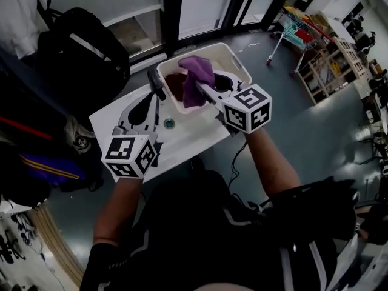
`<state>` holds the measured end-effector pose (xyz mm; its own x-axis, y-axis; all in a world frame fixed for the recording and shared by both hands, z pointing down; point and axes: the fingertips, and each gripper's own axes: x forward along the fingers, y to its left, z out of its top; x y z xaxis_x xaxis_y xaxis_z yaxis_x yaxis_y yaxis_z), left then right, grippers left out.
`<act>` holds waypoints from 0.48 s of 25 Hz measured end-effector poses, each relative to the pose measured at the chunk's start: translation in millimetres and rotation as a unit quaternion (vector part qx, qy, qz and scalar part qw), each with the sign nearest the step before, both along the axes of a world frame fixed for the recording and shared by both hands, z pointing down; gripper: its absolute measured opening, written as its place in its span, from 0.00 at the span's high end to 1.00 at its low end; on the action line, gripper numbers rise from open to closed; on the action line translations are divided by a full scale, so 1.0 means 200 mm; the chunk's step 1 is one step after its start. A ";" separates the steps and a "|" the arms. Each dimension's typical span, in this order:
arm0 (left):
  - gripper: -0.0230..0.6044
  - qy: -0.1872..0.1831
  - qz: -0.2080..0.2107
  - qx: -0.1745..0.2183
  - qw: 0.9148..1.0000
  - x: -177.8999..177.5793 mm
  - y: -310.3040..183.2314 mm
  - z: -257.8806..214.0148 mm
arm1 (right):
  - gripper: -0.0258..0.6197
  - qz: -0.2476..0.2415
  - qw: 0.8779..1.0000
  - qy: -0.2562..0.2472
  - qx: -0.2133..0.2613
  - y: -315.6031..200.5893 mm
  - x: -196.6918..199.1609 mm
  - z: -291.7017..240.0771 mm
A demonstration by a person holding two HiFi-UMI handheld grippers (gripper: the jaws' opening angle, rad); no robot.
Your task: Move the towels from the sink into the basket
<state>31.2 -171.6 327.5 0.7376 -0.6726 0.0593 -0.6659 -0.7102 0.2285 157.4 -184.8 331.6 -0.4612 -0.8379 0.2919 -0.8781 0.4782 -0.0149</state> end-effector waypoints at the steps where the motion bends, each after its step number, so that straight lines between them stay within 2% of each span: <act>1: 0.95 -0.004 -0.001 0.004 1.000 0.05 -0.03 -0.01 | 0.80 0.001 1.000 0.007 0.003 -0.03 0.07 -0.01; 4: 0.95 -0.019 -0.006 0.007 1.000 0.20 -0.12 -0.01 | 0.80 0.004 1.000 0.021 0.012 -0.14 0.27 -0.05; 7: 0.95 -0.037 -0.001 0.001 0.999 0.36 -0.20 0.02 | 0.80 -0.020 0.999 0.031 0.004 -0.24 0.40 0.00; 12: 0.95 -0.062 -0.013 -0.021 0.998 0.55 -0.34 0.13 | 0.80 -0.117 0.990 0.063 -0.047 -0.35 0.49 0.22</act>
<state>142.0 -240.2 353.8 0.7047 -0.6868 0.1782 -0.7095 -0.6832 0.1727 255.8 -254.5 376.3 -0.5948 -0.6791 0.4302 -0.7411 0.6705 0.0338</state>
